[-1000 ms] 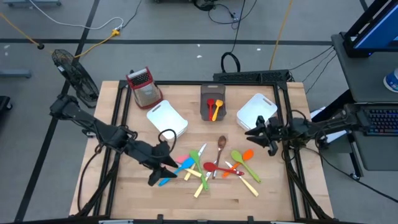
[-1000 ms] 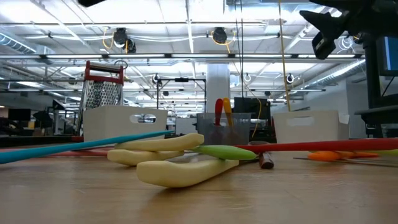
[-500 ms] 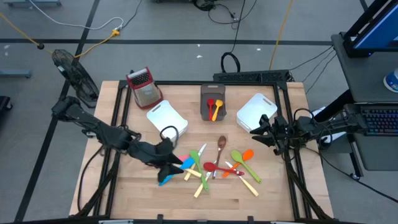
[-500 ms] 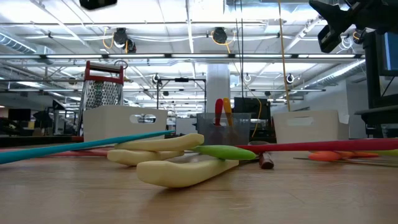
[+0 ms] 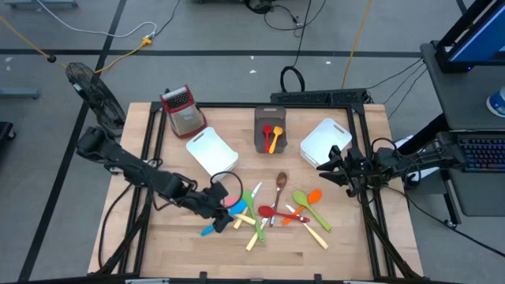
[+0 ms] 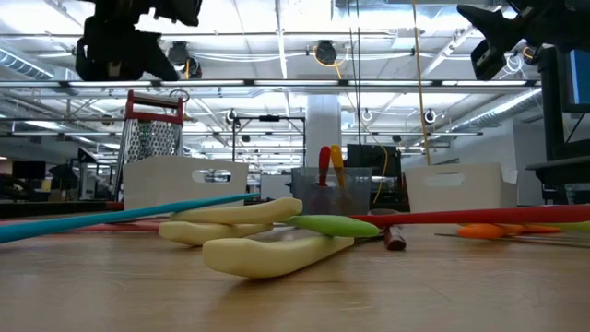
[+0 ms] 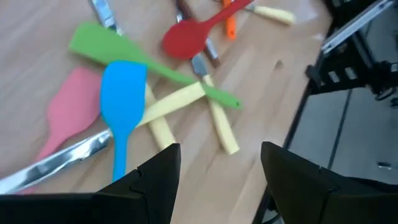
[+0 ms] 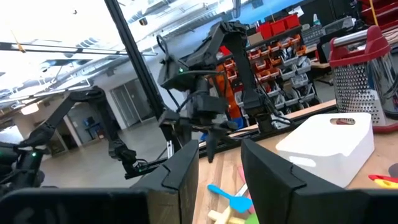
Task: Pick & Place Kitchen Items
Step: Put the blue spatula into the black bin
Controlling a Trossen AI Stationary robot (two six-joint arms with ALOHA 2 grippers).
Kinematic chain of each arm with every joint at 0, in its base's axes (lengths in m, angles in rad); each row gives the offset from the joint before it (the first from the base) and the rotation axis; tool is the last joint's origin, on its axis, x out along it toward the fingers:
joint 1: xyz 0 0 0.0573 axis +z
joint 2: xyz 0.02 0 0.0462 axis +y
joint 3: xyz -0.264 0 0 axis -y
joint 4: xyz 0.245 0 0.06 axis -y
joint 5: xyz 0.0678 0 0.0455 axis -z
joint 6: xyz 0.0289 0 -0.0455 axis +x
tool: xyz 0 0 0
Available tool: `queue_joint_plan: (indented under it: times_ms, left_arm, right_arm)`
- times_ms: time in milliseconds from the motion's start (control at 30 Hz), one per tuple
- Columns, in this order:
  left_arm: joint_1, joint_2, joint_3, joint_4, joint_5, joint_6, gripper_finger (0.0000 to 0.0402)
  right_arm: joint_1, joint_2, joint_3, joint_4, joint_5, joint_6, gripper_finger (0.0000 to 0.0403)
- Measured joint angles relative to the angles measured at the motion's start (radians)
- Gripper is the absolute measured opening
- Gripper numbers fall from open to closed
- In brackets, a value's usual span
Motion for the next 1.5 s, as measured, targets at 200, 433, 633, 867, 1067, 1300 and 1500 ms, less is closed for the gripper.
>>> queue_joint_plan:
  times_ms: [200, 433, 633, 867, 1067, 1300, 1500]
  left_arm:
    - [-0.006, 0.002, 0.000, -0.074, -0.003, -0.067, 0.0230]
    - [-0.015, 0.002, 0.000, -0.144, -0.037, -0.085, 0.0230]
    - [-0.044, 0.002, 0.000, -0.128, -0.036, -0.098, 0.0230]
    - [-0.080, 0.052, -0.001, -0.093, -0.033, -0.133, 0.0230]
    - [-0.089, 0.120, -0.001, -0.073, -0.030, -0.135, 0.0230]
    - [-0.085, 0.144, -0.001, -0.122, -0.032, -0.057, 0.0230]
    - [-0.090, 0.219, -0.002, -0.124, 0.032, -0.020, 0.0230]
  right_arm:
    - [0.000, 0.000, 0.000, -0.004, 0.000, 0.034, 0.0114]
    - [0.000, 0.000, 0.000, -0.007, 0.000, 0.037, 0.0114]
    - [0.000, 0.000, 0.000, -0.007, 0.001, 0.037, 0.0114]
    - [0.000, 0.000, 0.001, -0.008, 0.002, 0.037, 0.0114]
    - [0.000, 0.000, 0.001, -0.010, 0.003, 0.038, 0.0114]
    - [0.000, 0.000, 0.001, -0.010, 0.003, 0.052, 0.0114]
    - [0.000, 0.000, 0.001, -0.010, 0.003, 0.052, 0.0114]
